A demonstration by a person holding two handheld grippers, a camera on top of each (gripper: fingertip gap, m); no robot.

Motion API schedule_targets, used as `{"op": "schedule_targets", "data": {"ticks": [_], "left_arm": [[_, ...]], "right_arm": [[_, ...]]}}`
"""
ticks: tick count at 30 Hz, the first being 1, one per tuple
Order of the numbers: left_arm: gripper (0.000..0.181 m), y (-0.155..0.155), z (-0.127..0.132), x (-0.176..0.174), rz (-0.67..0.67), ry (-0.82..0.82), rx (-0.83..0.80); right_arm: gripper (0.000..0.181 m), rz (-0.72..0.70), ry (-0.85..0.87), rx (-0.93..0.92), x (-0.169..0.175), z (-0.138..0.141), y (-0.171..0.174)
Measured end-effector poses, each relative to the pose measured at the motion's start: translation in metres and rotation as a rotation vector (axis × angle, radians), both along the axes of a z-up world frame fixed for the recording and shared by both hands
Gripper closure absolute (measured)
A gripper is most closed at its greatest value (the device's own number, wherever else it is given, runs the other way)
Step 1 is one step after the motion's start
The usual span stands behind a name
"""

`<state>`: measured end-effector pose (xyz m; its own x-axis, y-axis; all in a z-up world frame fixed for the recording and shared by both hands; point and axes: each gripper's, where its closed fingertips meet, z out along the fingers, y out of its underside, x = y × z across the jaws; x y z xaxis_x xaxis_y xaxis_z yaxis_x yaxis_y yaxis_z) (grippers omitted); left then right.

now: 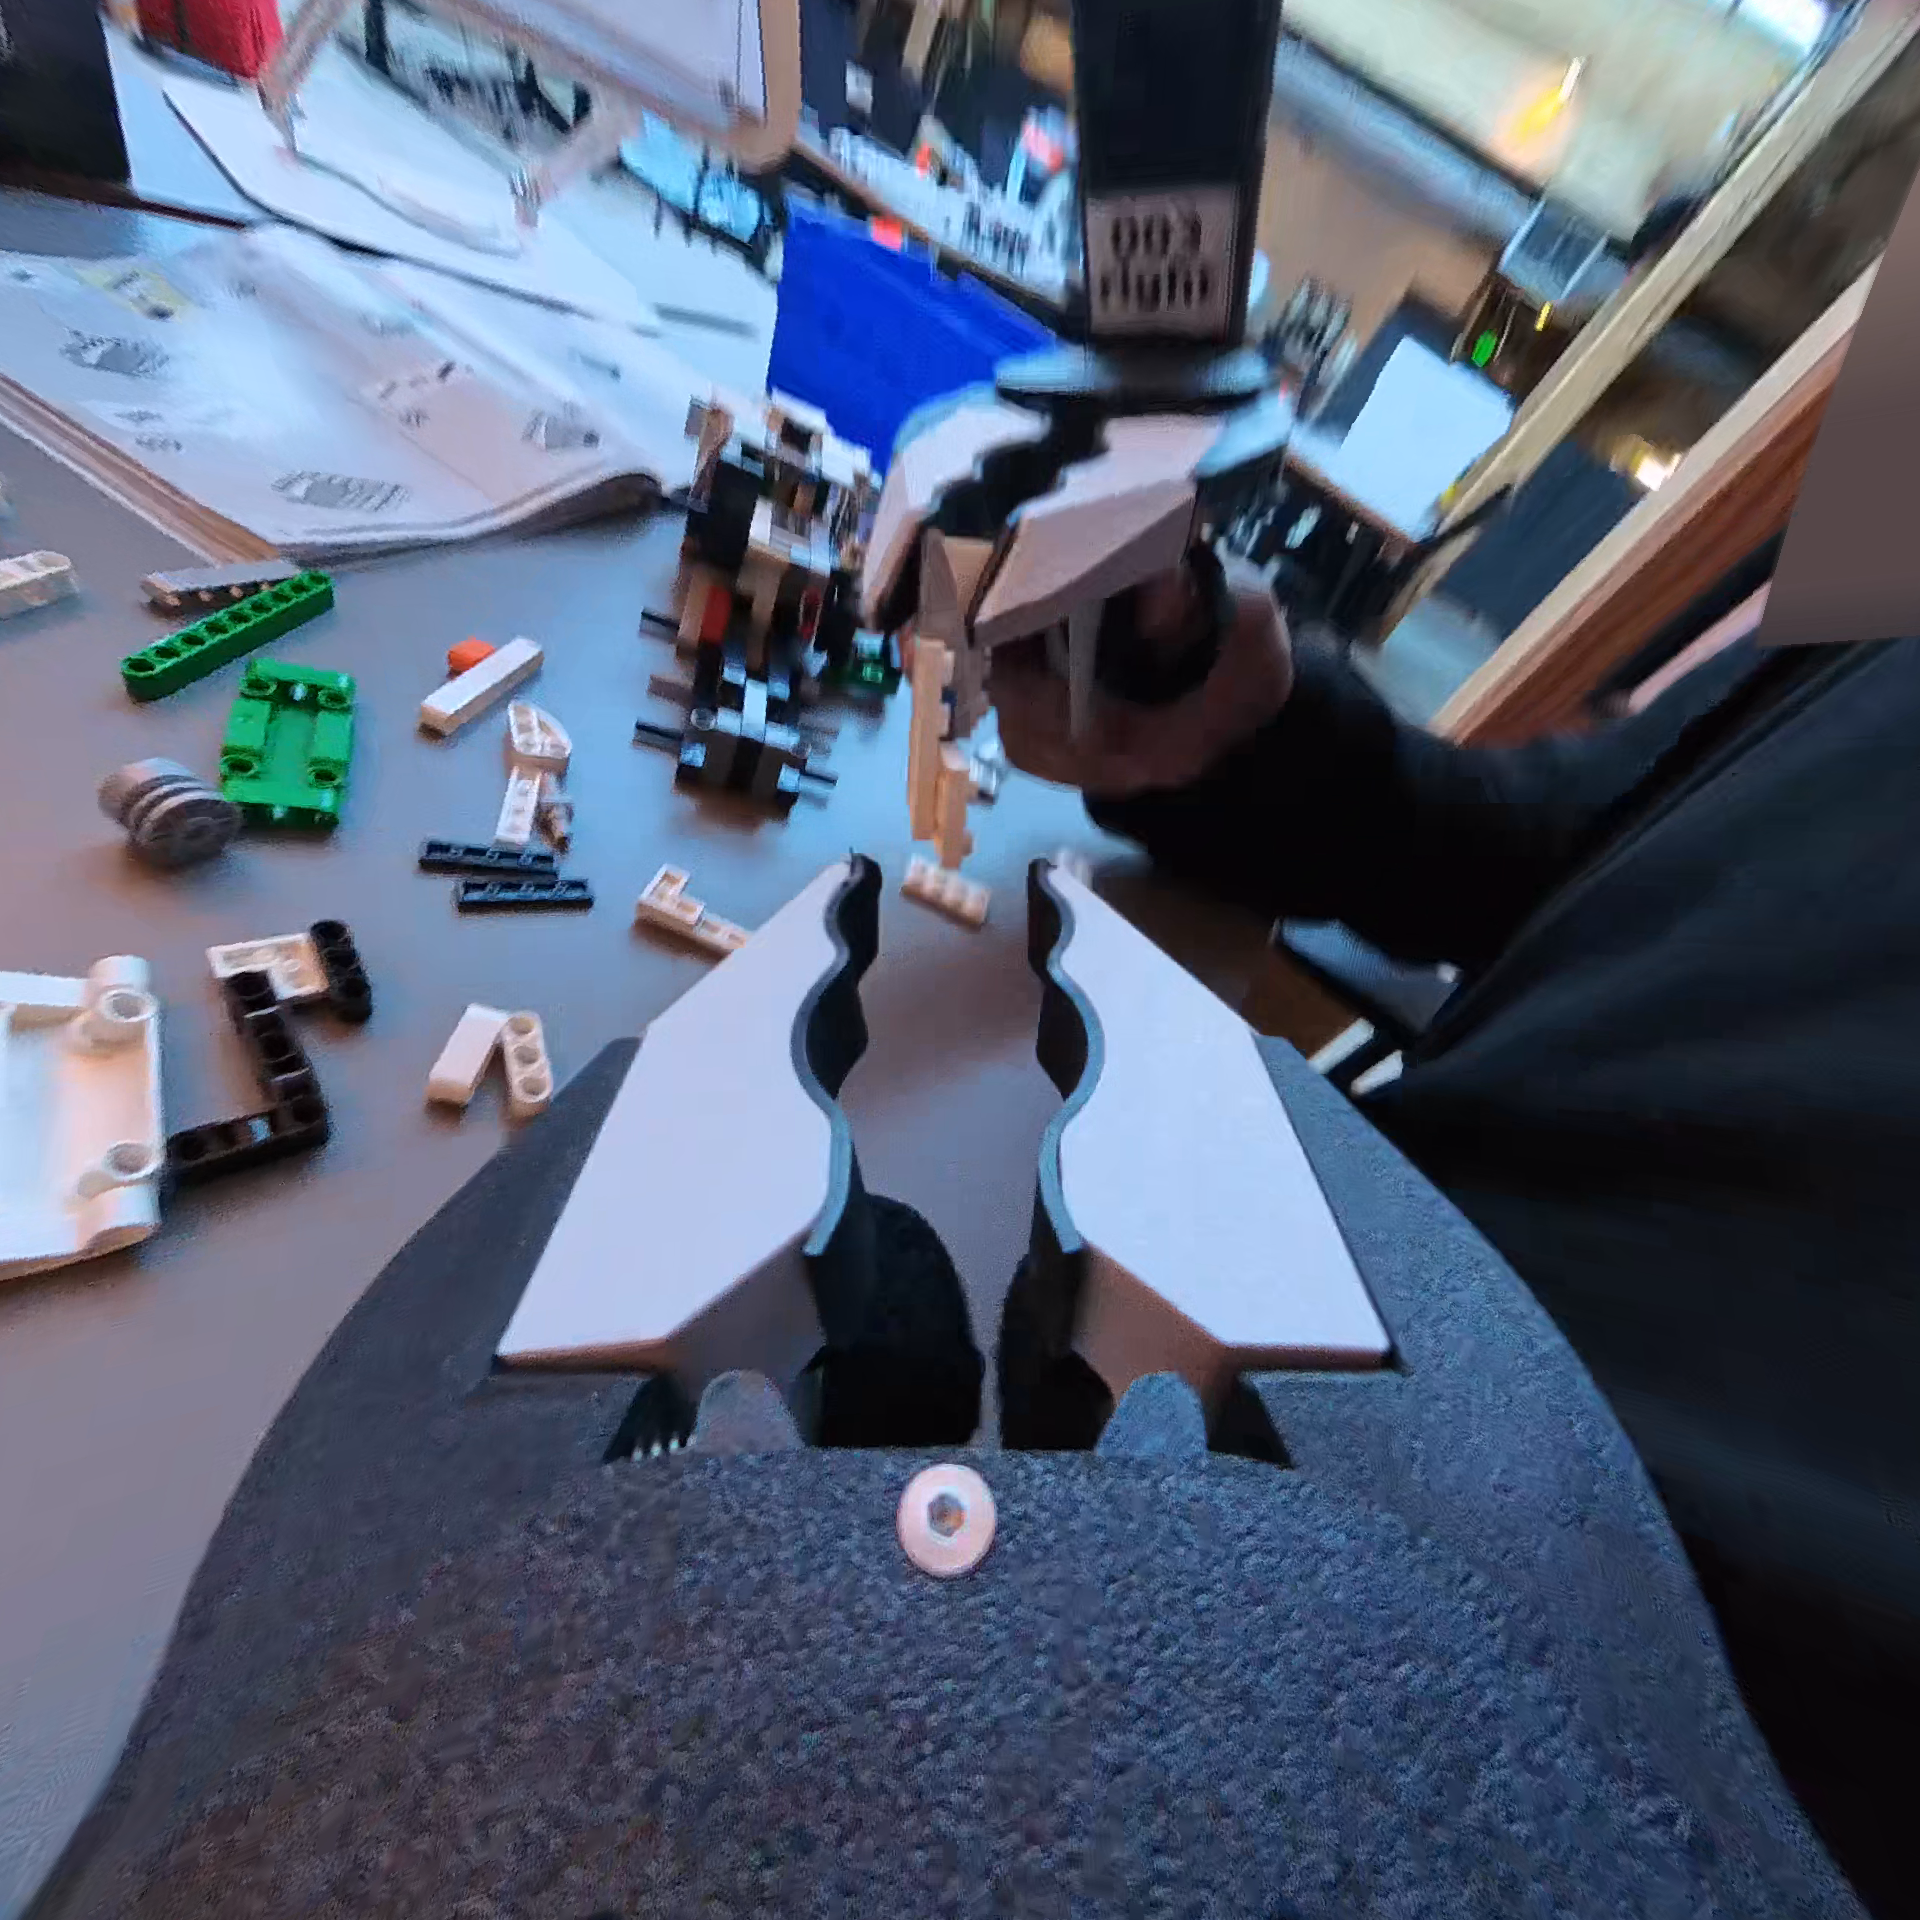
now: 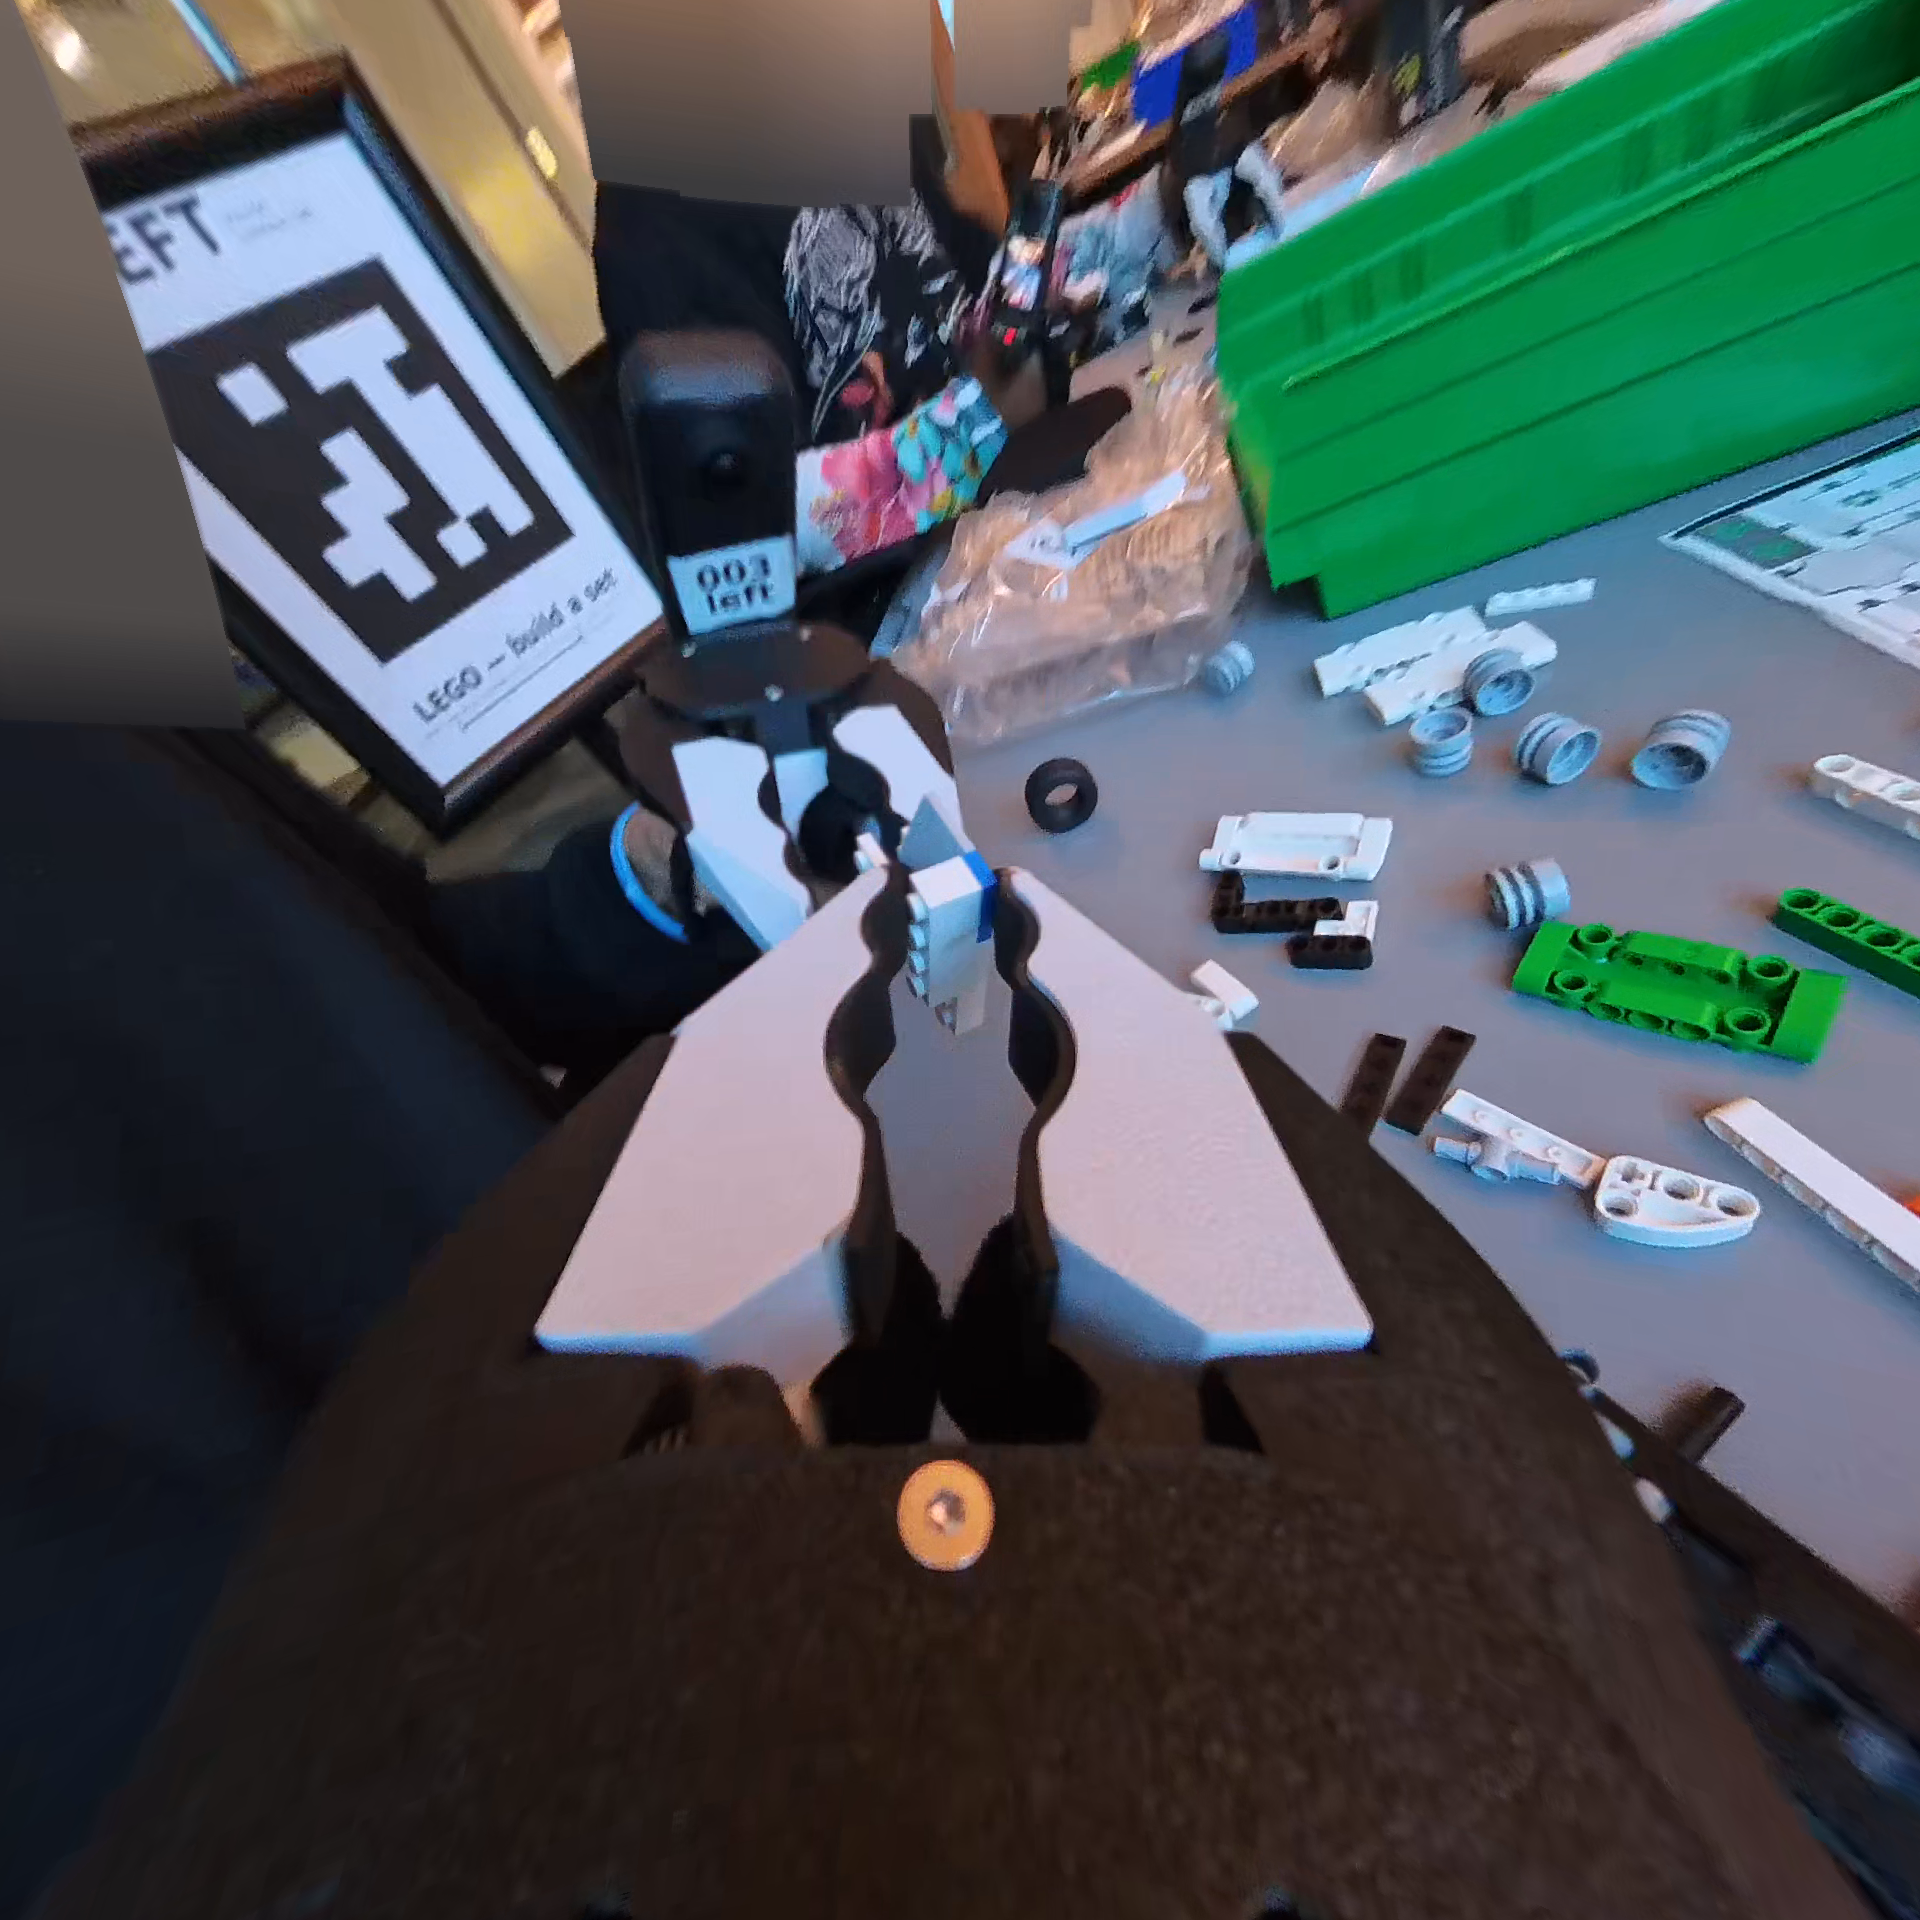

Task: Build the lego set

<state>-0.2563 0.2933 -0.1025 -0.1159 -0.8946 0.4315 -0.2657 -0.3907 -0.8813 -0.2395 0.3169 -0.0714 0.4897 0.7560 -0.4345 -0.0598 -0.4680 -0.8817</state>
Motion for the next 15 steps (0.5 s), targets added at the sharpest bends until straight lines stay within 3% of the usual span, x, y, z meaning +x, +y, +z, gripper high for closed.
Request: {"op": "schedule_targets", "data": {"ticks": [5, 9, 11, 13, 15], "left_arm": [[0.173, 0.001, 0.008, 0.008, 0.086, -0.101, -0.034], [0.174, -0.004, 0.004, 0.006, 0.085, -0.093, 0.028], [0.174, -0.005, 0.000, 0.001, 0.081, -0.067, 0.034], [0.174, 0.006, -0.011, -0.009, 0.139, 0.015, 0.074], [0.174, 0.022, -0.025, -0.020, 0.217, 0.124, 0.145]], "right_arm": [[0.166, -0.045, 0.017, 0.022, -0.005, -0.002, -0.006], [0.166, -0.038, 0.024, -0.005, -0.006, -0.007, -0.012], [0.154, 0.020, -0.072, -0.006, 0.000, -0.016, -0.017], [0.143, -0.008, -0.235, -0.018, 0.022, -0.027, -0.009], [0.147, -0.006, -0.495, -0.050, 0.040, -0.054, -0.005]]}}
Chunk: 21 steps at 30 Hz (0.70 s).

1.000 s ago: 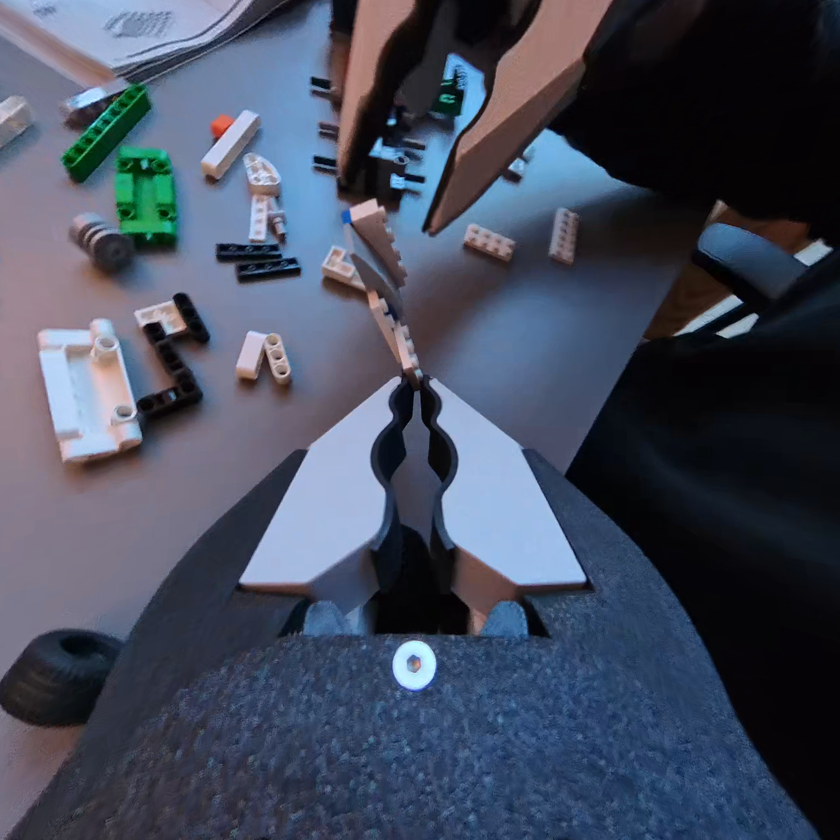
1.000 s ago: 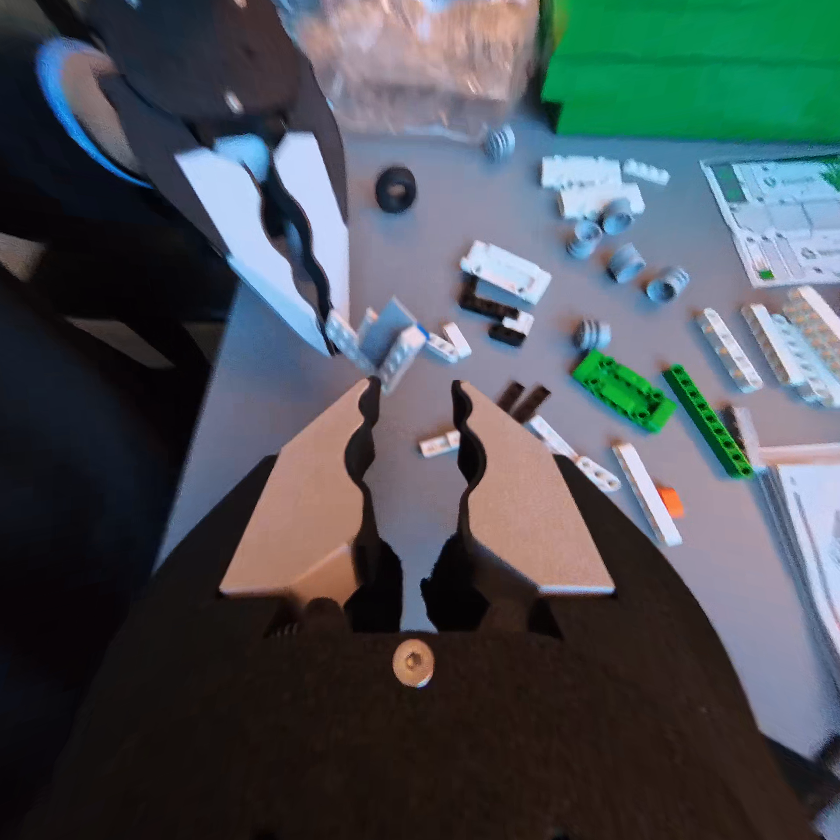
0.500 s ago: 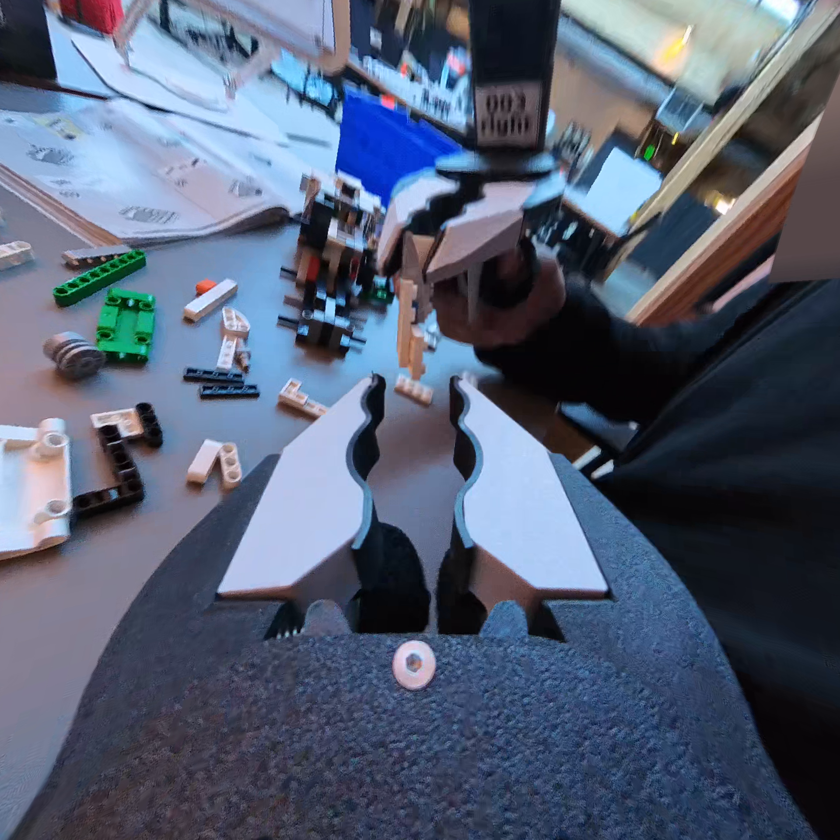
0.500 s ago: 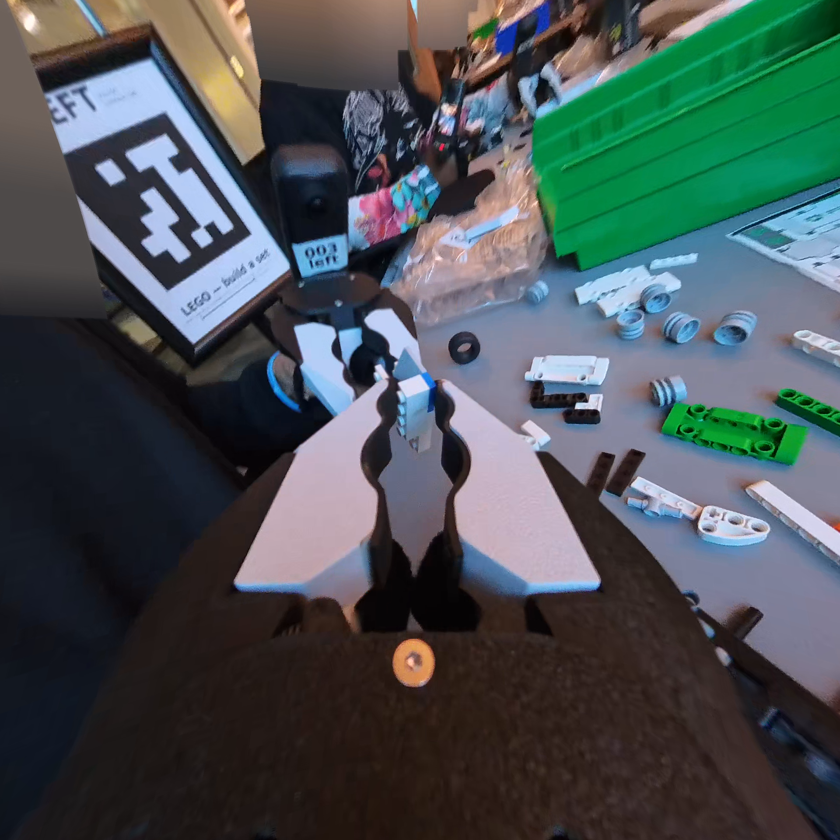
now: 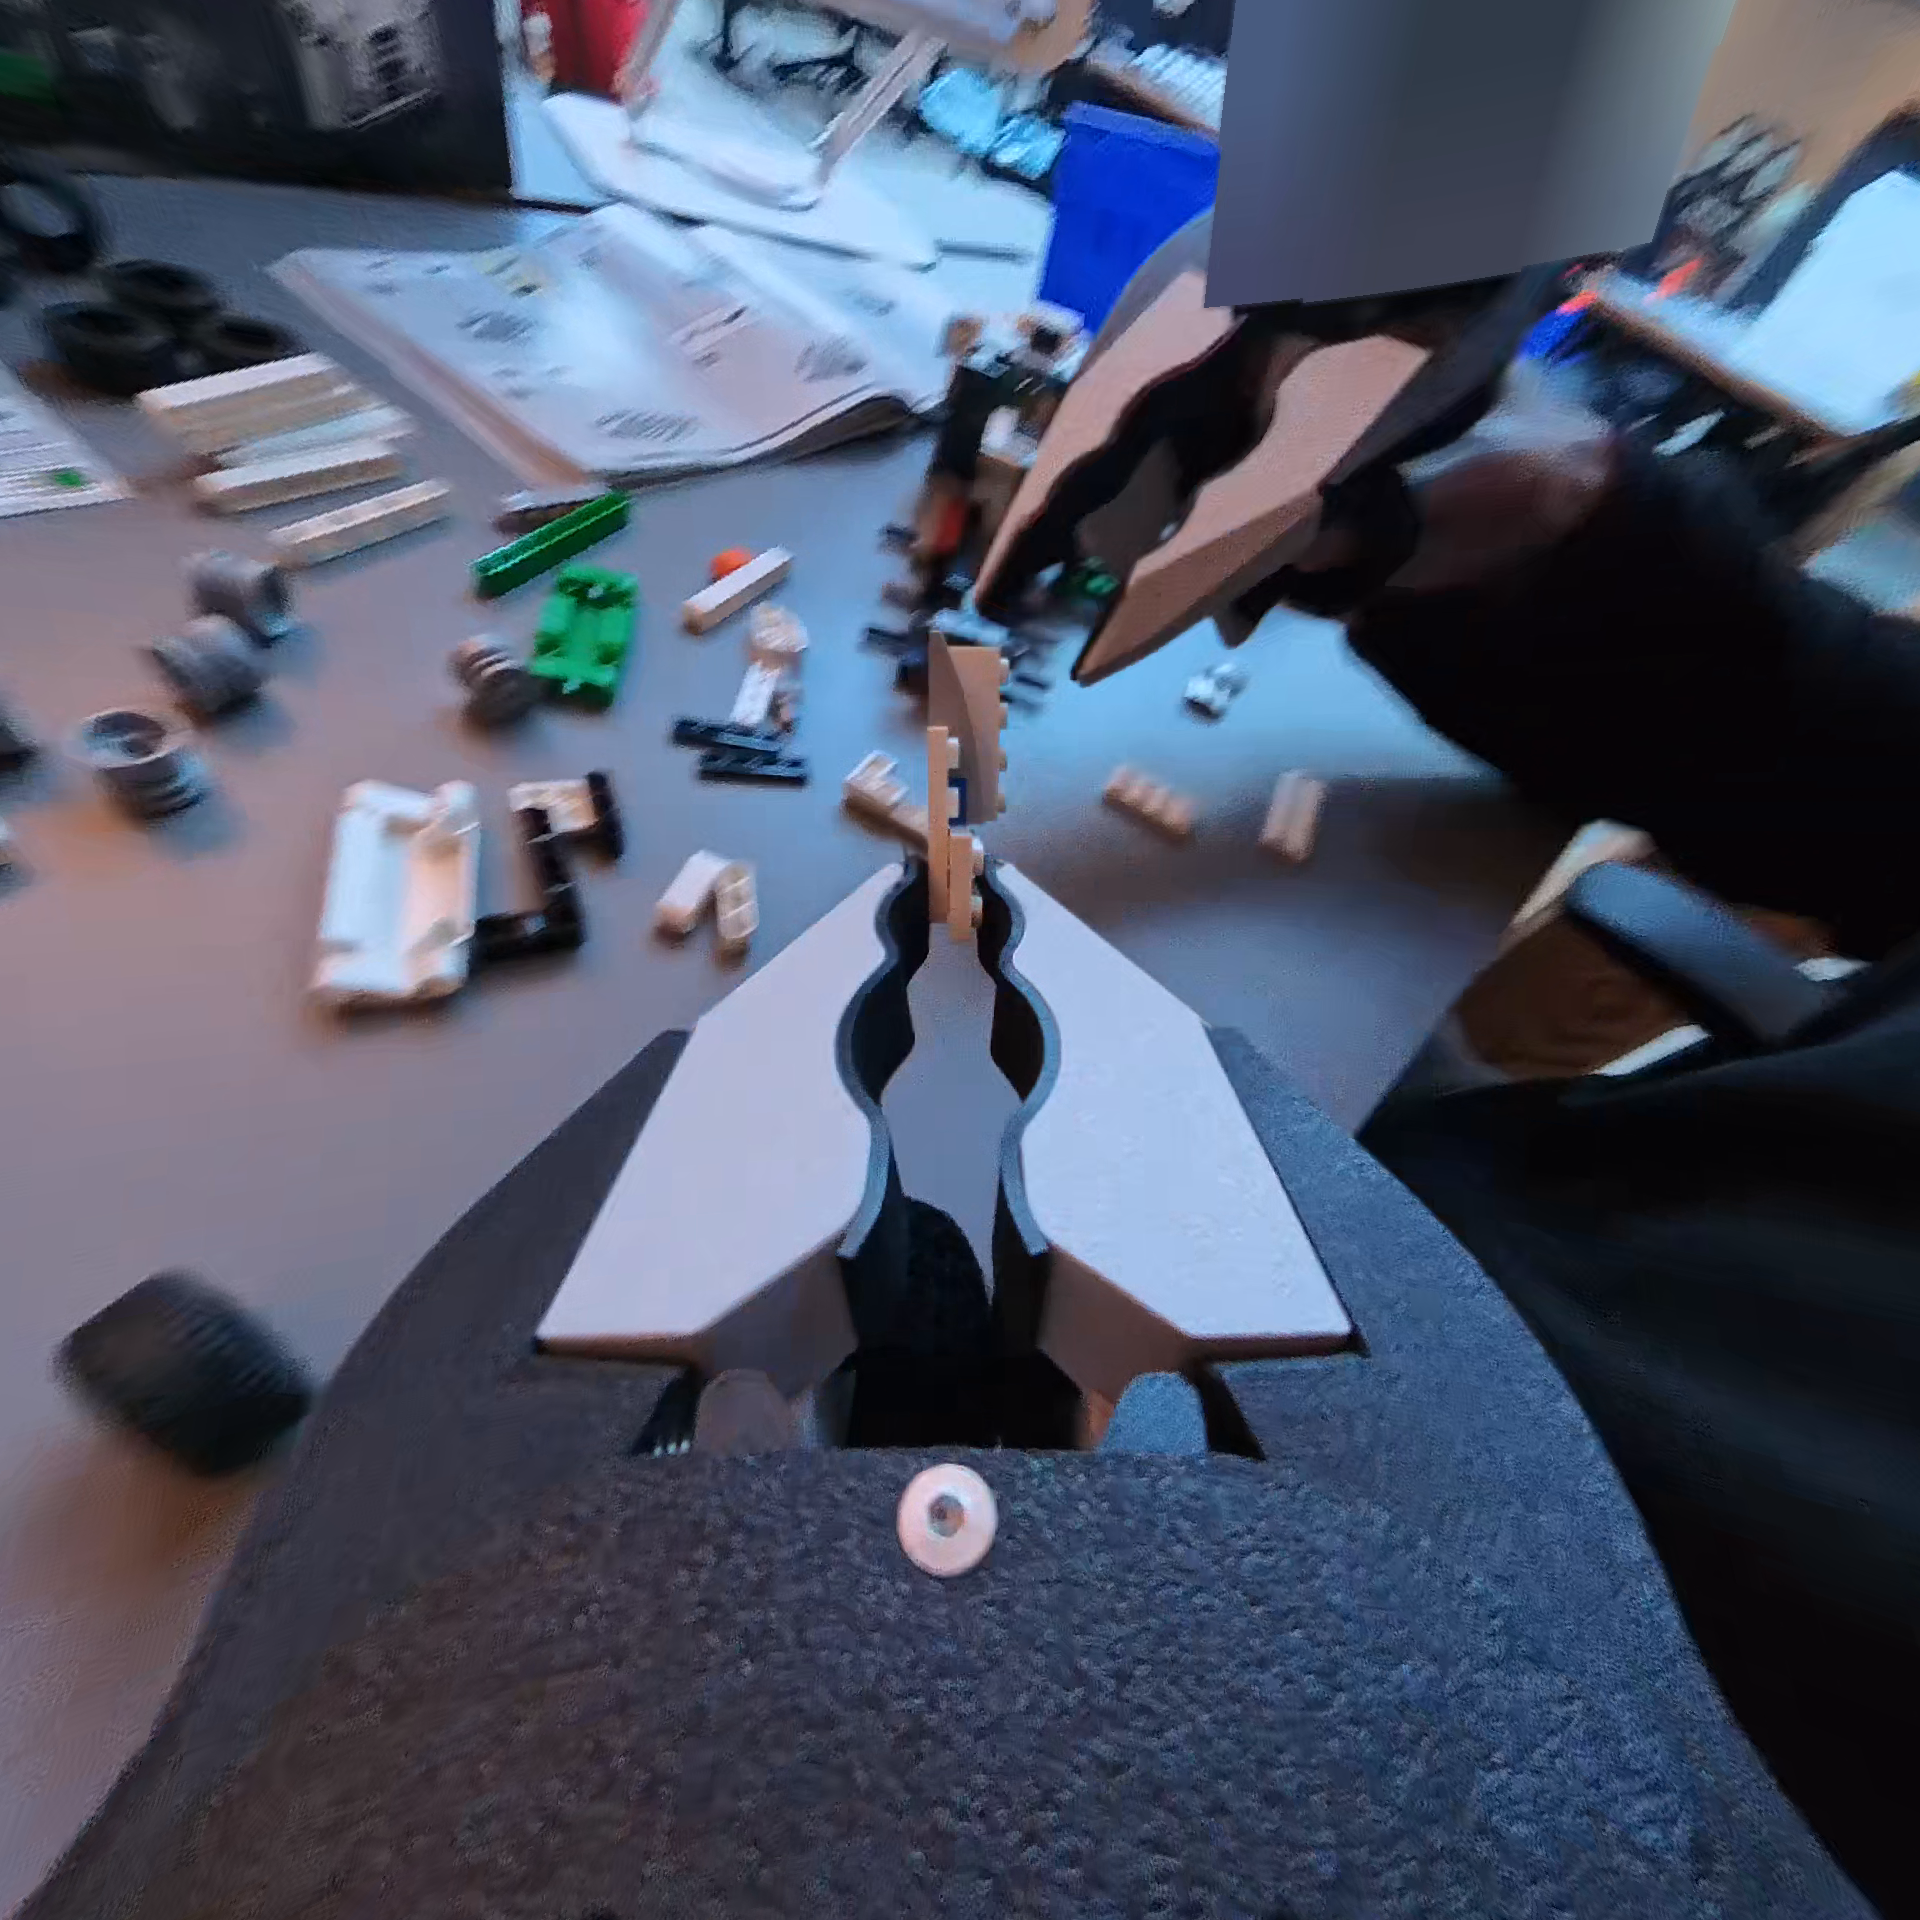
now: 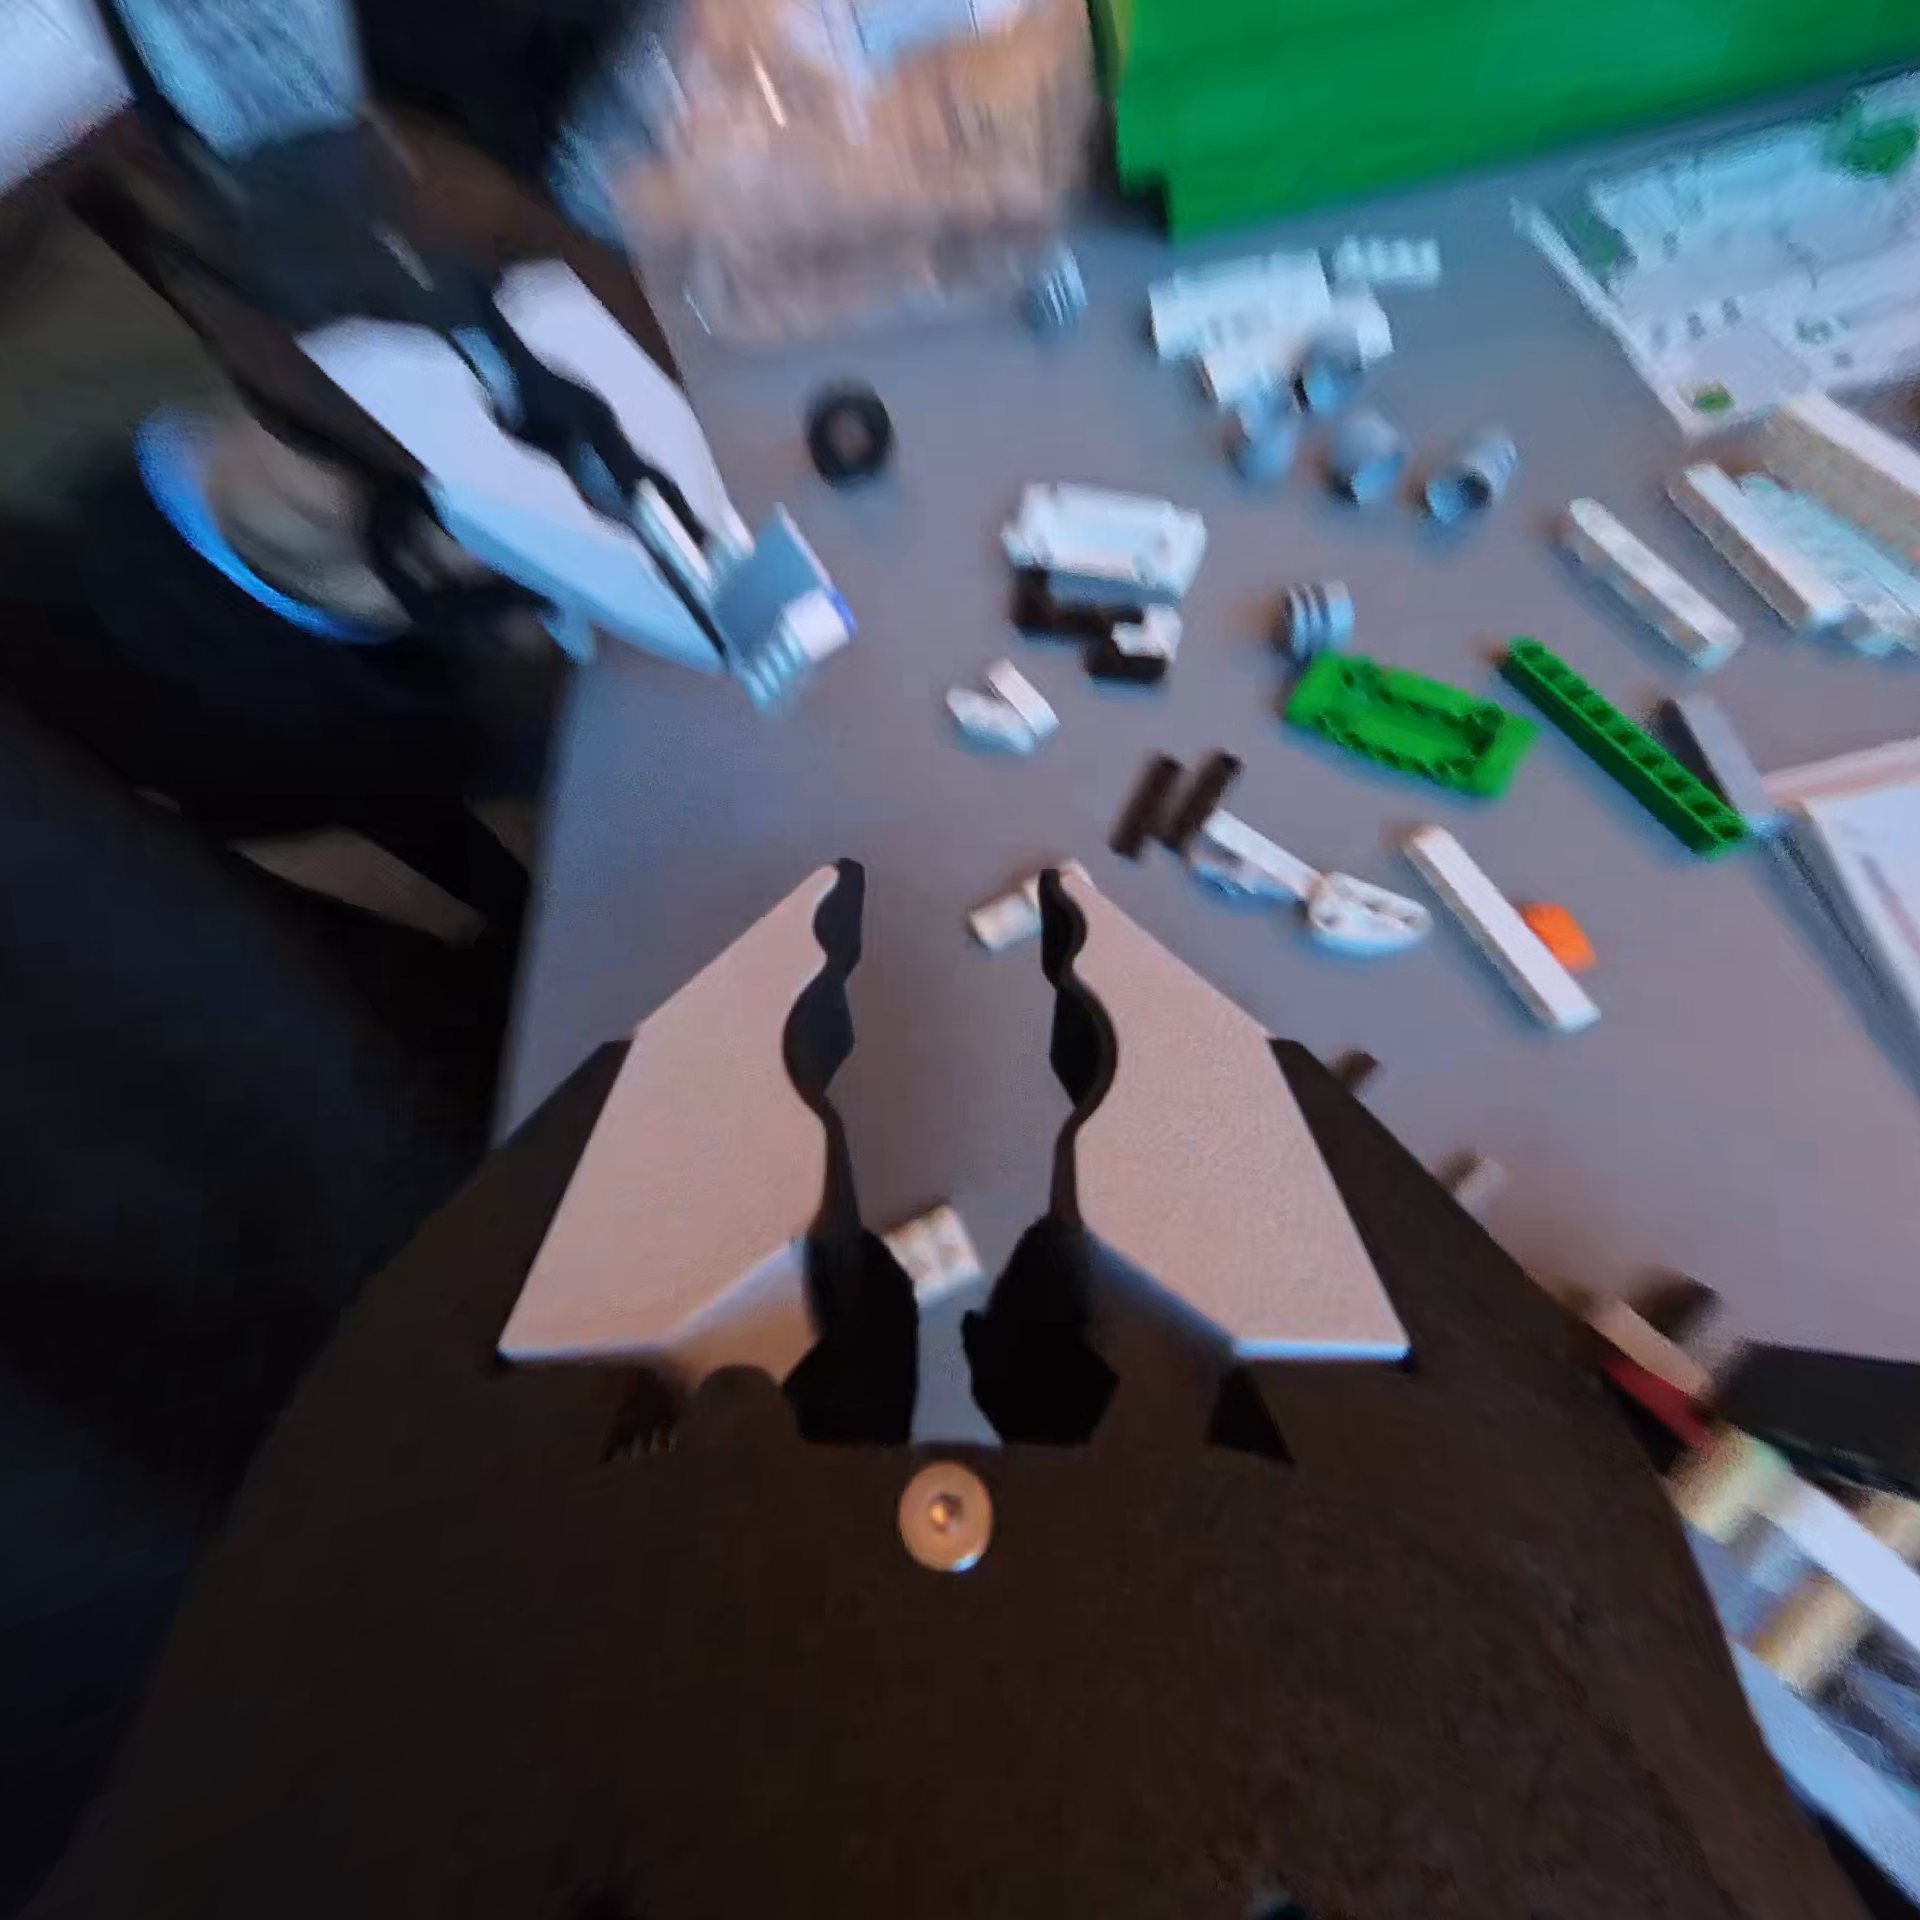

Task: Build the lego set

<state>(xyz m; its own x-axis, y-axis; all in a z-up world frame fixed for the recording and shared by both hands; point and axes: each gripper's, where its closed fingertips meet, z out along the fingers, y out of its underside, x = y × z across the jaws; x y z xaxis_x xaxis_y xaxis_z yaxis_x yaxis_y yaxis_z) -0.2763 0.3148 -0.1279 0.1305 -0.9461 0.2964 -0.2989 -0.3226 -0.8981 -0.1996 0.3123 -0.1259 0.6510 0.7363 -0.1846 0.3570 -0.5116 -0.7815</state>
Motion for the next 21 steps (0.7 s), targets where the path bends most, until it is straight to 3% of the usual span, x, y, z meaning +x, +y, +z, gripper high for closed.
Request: {"op": "schedule_targets", "data": {"ticks": [2, 5, 16, 21], "left_arm": [[0.174, 0.009, -0.007, -0.007, 0.047, 0.055, 0.038], [0.174, 0.014, -0.011, -0.010, 0.073, 0.053, 0.040], [0.174, 0.018, -0.020, -0.008, 0.110, 0.111, 0.142], [0.174, 0.023, -0.006, -0.005, 0.077, 0.131, 0.300]], "right_arm": [[0.147, 0.032, -0.185, 0.004, 0.002, -0.024, 0.003], [0.147, 0.061, -0.324, -0.042, -0.001, -0.053, 0.003], [0.161, -0.343, -0.204, -0.067, -0.011, -0.063, 0.011], [0.173, -0.384, -0.187, -0.050, -0.013, -0.064, 0.014]]}}
